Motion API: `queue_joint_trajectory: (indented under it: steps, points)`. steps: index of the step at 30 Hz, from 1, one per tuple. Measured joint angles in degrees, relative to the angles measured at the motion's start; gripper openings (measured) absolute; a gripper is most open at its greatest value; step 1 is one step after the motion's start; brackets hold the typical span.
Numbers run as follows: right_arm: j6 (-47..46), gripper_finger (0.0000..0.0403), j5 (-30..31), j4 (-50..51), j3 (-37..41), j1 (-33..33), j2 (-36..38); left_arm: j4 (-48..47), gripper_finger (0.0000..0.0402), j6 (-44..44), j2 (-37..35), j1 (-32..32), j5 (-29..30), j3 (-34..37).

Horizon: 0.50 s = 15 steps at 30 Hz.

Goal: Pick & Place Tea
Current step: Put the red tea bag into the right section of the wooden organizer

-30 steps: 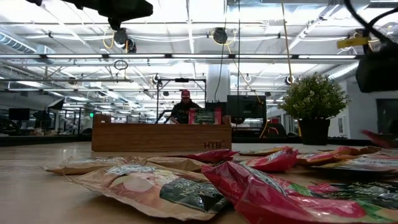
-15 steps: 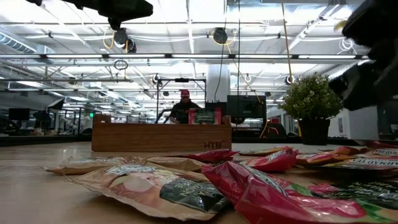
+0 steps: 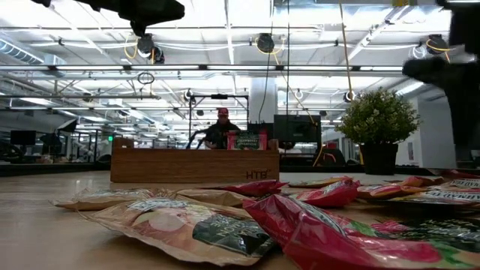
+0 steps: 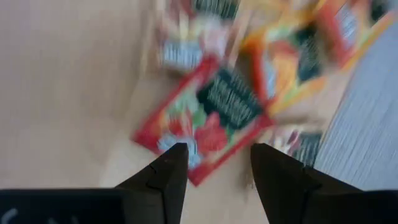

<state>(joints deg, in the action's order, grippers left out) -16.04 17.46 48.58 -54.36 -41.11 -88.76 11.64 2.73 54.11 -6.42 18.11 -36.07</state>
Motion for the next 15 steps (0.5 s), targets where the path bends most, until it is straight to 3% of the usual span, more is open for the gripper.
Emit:
queue_joint_trajectory:
  steps: [15]
  points:
    - [5.23,0.016,-0.13,-0.92,-0.04,-3.27,-7.54,0.17,0.0063,-0.01,0.0,0.0,0.0,0.0]
